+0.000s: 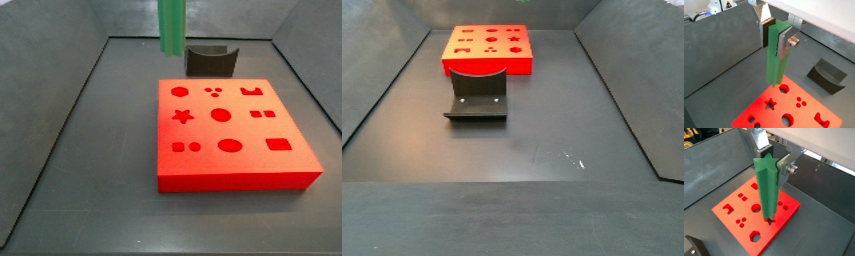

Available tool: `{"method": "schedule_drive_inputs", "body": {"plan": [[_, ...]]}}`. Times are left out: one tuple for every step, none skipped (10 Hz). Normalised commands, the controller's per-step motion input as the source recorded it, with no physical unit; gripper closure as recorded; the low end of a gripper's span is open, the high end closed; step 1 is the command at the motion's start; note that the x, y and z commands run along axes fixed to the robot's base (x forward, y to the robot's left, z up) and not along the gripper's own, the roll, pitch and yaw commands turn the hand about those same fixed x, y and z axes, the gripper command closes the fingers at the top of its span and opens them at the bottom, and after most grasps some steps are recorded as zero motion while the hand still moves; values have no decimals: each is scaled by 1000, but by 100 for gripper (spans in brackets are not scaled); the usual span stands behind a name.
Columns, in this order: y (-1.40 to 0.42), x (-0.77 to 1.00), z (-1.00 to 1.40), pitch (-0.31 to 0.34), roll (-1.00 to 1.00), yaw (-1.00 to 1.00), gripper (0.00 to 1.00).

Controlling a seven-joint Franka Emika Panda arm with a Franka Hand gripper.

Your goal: Insert the star object.

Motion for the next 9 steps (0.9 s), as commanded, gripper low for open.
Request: {"method": "schedule_drive_inputs", "body": {"plan": [[3,-77,0,0,6,0,100],[-14,66,-14,0,0,-166,100],[-89,109,-191,0,-11,-923,100],[0,0,-309,0,-27,-1000,100],[0,0,-326,0,-19,-1000,100],[0,0,-340,0,-14,-1000,100],[0,0,-406,10,0,-1000,100],[0,0,-420,26,0,-1000,100],[0,0,-337,0,-13,-1000,100]]}}
